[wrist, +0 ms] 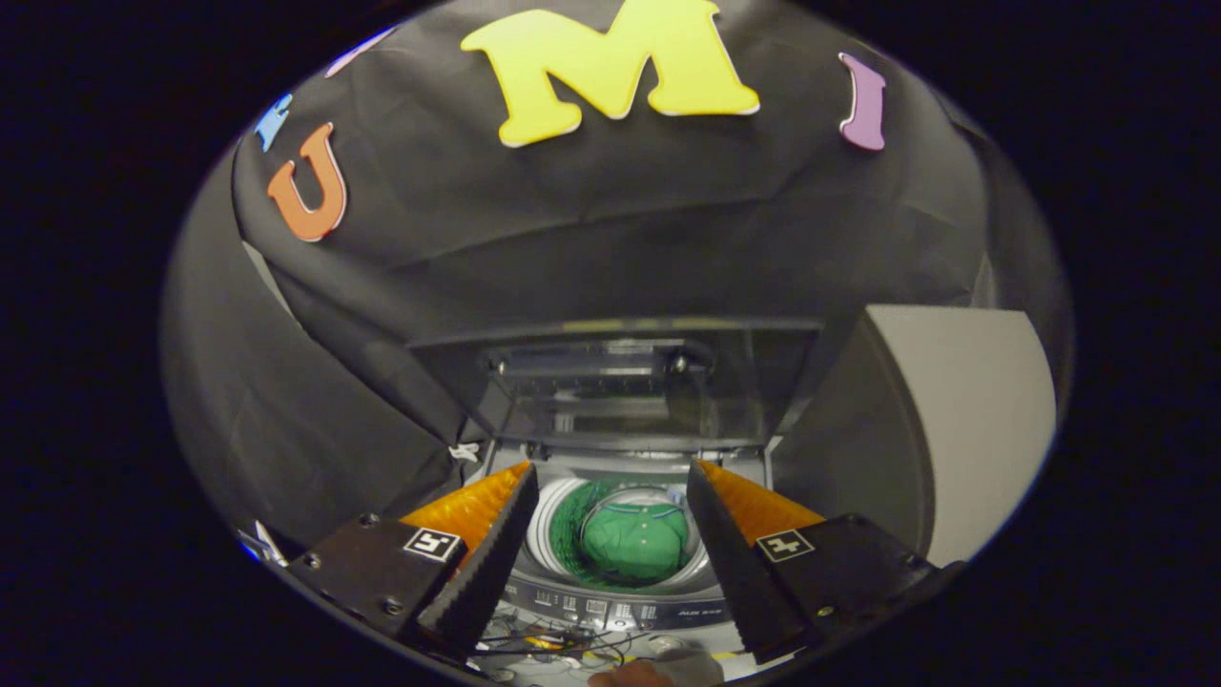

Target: Put the clothes into the washing machine and then close the washing machine lid.

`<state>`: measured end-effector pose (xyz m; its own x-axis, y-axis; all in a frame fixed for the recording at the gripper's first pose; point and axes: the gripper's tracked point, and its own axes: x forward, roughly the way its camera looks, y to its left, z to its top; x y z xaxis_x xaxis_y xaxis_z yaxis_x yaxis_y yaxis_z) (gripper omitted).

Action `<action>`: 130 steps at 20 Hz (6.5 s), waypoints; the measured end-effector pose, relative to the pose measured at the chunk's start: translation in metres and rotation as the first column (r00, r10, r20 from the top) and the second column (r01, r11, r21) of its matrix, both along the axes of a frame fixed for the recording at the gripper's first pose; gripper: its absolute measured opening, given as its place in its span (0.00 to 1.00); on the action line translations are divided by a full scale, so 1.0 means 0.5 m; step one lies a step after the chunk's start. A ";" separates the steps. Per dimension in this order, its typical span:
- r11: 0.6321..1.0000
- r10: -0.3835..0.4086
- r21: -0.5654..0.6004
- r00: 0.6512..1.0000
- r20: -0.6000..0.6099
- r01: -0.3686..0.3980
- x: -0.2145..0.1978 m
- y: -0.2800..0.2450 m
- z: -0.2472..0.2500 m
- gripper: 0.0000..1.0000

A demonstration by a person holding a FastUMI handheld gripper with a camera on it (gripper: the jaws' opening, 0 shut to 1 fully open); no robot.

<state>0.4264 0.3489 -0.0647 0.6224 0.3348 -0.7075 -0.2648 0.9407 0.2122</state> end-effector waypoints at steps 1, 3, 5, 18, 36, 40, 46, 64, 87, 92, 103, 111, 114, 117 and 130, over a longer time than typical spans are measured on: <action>1.000 0.002 0.001 1.000 0.024 -0.002 0.009 -0.003 0.023 0.98; 1.000 0.003 -0.007 0.998 0.068 -0.003 0.029 -0.008 0.053 0.98; 1.000 0.002 -0.016 0.994 0.106 0.000 0.057 -0.009 0.073 0.98; 0.998 0.025 -0.055 0.992 0.124 -0.019 0.244 0.082 0.022 0.98; 0.998 -0.027 -0.054 0.995 0.093 0.032 0.303 0.119 -0.078 0.99; 0.999 -0.015 -0.042 0.987 0.157 0.022 0.289 0.117 -0.070 0.99; 0.999 -0.021 -0.021 0.970 0.244 0.027 0.245 0.108 -0.064 0.99; 1.000 -0.007 0.017 0.918 0.396 0.000 0.083 0.078 -0.099 1.00; 0.999 0.050 -0.036 0.936 0.349 -0.040 -0.055 0.035 -0.218 1.00; 0.995 0.096 -0.037 0.898 0.430 -0.088 -0.121 -0.017 -0.154 1.00; 0.999 -0.011 0.037 0.835 0.549 -0.011 -0.475 -0.330 -0.027 1.00; 0.989 -0.140 0.054 0.771 0.621 0.136 -0.738 -0.547 0.061 1.00; 0.986 -0.158 0.061 0.754 0.638 0.156 -0.794 -0.587 0.086 1.00; 0.989 -0.129 0.030 0.741 0.659 0.146 -0.828 -0.615 0.076 1.00; 1.000 -0.019 0.011 0.733 0.680 0.015 -0.861 -0.688 0.063 1.00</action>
